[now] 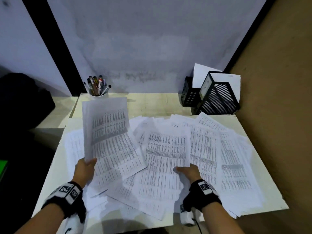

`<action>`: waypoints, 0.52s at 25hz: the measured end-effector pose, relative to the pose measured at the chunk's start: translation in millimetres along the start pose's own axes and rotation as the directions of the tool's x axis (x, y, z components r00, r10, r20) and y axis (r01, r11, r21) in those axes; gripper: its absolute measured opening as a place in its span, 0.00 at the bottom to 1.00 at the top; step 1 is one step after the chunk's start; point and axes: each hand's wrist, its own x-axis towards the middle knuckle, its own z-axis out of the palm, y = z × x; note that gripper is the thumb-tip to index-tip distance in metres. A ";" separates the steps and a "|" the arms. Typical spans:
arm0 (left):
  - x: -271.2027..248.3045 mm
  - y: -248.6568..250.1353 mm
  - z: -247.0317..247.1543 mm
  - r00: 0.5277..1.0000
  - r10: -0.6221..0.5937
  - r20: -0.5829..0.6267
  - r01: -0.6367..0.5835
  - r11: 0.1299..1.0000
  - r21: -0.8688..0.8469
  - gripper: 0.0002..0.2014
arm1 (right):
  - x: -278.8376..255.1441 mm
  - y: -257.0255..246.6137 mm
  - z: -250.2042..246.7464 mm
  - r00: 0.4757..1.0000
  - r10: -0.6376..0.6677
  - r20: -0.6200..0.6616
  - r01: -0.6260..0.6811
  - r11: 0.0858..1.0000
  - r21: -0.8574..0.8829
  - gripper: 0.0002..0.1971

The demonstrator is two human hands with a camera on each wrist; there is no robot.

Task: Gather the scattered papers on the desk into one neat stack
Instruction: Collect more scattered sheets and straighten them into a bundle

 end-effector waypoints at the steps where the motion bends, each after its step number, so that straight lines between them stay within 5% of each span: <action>1: -0.6 -2.1 2.9 1.000 -0.002 0.016 0.002 1.000 -0.001 0.09 | -3.4 2.1 8.2 1.000 0.015 0.019 -0.016 0.999 0.033 0.25; 6: 4.4 0.2 -4.0 0.998 0.017 0.057 -0.016 1.000 -0.017 0.12 | -37.0 -31.7 -28.5 0.977 -0.175 -0.124 0.176 0.984 0.003 0.17; 9: 2.7 15.3 -14.8 0.996 0.051 0.074 -0.046 0.997 -0.069 0.12 | -61.5 -71.9 -92.2 0.891 -0.394 -0.227 0.393 0.918 -0.053 0.17; 13: -11.8 44.1 -10.8 0.973 0.159 0.169 -0.154 0.987 -0.044 0.11 | -96.8 -118.8 -138.6 0.794 -0.570 -0.212 0.598 0.794 0.105 0.16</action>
